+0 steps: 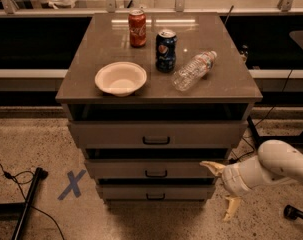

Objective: Open bottom drawer

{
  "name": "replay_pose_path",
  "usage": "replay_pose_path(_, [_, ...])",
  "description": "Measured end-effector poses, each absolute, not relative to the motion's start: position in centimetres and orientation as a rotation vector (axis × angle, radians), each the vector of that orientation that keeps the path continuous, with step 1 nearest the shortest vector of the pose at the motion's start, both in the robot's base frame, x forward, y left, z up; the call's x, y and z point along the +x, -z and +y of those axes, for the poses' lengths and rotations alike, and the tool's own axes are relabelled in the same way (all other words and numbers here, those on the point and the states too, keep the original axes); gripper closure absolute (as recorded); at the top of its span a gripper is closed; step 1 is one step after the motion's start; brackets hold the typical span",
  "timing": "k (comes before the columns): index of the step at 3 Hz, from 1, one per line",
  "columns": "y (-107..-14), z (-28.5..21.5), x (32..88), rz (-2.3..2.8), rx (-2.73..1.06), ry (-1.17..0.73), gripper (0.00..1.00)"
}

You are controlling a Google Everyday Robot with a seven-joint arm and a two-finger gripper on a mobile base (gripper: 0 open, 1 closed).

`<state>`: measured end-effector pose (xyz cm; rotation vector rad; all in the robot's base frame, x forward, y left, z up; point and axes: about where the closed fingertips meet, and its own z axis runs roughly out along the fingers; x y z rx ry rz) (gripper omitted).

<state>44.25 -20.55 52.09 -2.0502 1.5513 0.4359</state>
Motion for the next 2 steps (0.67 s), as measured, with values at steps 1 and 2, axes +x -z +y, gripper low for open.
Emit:
replay_pose_path(1, [-46.5,-21.2,44.0,1.650,-2.052,-0.500,0.00])
replay_pose_path(2, [-42.8,-21.7,44.0,1.710,-2.051,-0.511,0.00])
